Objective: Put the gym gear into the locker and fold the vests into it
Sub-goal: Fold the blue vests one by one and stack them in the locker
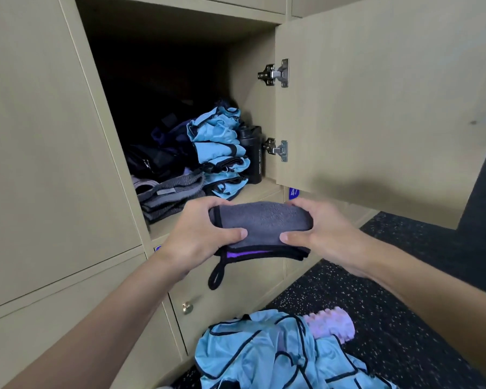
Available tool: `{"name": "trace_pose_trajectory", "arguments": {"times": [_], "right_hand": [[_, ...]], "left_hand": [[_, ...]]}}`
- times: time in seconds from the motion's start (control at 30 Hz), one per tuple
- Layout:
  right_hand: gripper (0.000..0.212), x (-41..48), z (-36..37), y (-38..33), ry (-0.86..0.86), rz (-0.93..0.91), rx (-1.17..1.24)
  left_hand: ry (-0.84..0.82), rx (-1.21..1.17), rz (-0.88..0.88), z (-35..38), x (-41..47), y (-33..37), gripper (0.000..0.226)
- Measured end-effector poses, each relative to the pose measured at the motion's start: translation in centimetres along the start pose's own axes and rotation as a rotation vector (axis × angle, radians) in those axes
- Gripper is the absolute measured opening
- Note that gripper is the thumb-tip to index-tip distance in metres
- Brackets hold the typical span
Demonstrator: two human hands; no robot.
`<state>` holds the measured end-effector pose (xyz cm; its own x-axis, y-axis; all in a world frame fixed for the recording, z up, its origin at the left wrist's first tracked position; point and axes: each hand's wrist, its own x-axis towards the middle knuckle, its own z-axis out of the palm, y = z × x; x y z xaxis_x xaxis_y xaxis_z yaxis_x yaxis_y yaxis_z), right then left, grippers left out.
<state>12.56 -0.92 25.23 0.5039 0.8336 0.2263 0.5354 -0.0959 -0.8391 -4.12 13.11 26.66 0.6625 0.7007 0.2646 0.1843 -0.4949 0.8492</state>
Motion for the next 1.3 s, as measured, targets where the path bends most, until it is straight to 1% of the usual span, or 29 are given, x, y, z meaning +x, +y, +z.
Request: {"name": "trace_pose_trajectory", "arguments": {"times": [0.03, 0.1, 0.13, 0.2, 0.23, 0.27, 0.33, 0.4, 0.47, 0.5, 0.6, 0.67, 0.73, 0.8, 0.93, 1.07, 1.1, 1.17, 1.23, 1.27, 1.3], "right_hand": [[0.032, 0.9, 0.3, 0.1, 0.011, -0.010, -0.018], [0.021, 2.8, 0.8, 0.1, 0.003, -0.027, -0.030], [0.020, 3.8, 1.0, 0.1, -0.009, -0.042, -0.035], [0.020, 5.9, 1.6, 0.1, -0.032, -0.062, -0.032], [0.020, 6.8, 2.0, -0.2, -0.031, -0.067, -0.007], [0.023, 7.8, 2.5, -0.3, -0.014, -0.068, 0.030], [0.037, 9.9, 3.6, -0.5, 0.039, -0.067, 0.103], [0.046, 11.7, 5.0, -1.1, 0.061, -0.067, 0.199], [0.044, 13.4, 6.4, -1.5, 0.065, -0.107, 0.308], [0.040, 14.4, 7.1, -1.8, 0.081, -0.142, 0.309], [0.031, 17.2, 9.0, -2.6, 0.110, -0.210, 0.309], [0.026, 19.1, 10.0, -2.9, 0.120, -0.206, 0.322], [0.030, 20.5, 10.5, -3.3, 0.096, -0.189, 0.331], [0.037, 21.9, 10.8, -3.4, 0.056, -0.196, 0.317], [0.046, 24.5, 11.7, -3.9, 0.045, -0.282, 0.235], [0.052, 26.7, 13.0, -3.8, -0.006, -0.309, 0.187], [0.054, 27.1, 13.4, -3.6, -0.017, -0.328, 0.131], [0.057, 27.7, 14.0, -2.9, -0.015, -0.394, -0.015], [0.058, 28.0, 14.6, -2.3, 0.000, -0.453, -0.125], [0.057, 28.1, 14.9, -2.1, 0.015, -0.474, -0.154], [0.055, 28.1, 15.0, -1.9, 0.034, -0.493, -0.179]], "left_hand": [[0.020, 0.055, 0.018, -0.3, 0.5, -0.2, 0.028], [0.068, 0.150, 0.051, -1.0, 1.7, -1.0, 0.016], [0.094, 0.183, 0.061, -1.4, 2.3, -1.4, 0.016], [0.144, 0.204, 0.066, -2.4, 3.5, -2.3, 0.028], [0.165, 0.184, 0.053, -2.9, 4.1, -2.7, 0.032], [0.194, 0.160, 0.041, -3.3, 4.6, -3.0, 0.031], [0.304, 0.137, 0.033, -3.9, 5.6, -3.5, 0.027], [0.412, 0.072, 0.025, -4.6, 6.6, -3.9, 0.034], [0.459, -0.041, 0.003, -5.3, 7.7, -4.3, 0.047], [0.479, -0.054, 0.011, -5.6, 8.2, -4.6, 0.051], [0.541, 0.090, 0.099, -6.0, 9.6, -5.9, 0.051], [0.545, 0.206, 0.137, -6.0, 10.4, -6.5, 0.049], [0.556, 0.274, 0.135, -5.8, 11.4, -7.0, 0.047], [0.600, 0.282, 0.129, -5.7, 12.4, -7.4, 0.048], [0.684, 0.290, 0.092, -5.4, 14.2, -8.1, 0.054], [0.745, 0.493, 0.081, -5.2, 15.5, -9.8, 0.058], [0.764, 0.577, 0.081, -5.2, 15.8, -10.2, 0.058], [0.785, 0.829, 0.094, -5.4, 16.0, -10.5, 0.059], [0.718, 1.112, 0.130, -5.7, 16.1, -10.7, 0.062], [0.673, 1.193, 0.138, -5.9, 16.1, -10.8, 0.060], [0.638, 1.225, 0.130, -6.1, 16.1, -10.9, 0.056]]}}
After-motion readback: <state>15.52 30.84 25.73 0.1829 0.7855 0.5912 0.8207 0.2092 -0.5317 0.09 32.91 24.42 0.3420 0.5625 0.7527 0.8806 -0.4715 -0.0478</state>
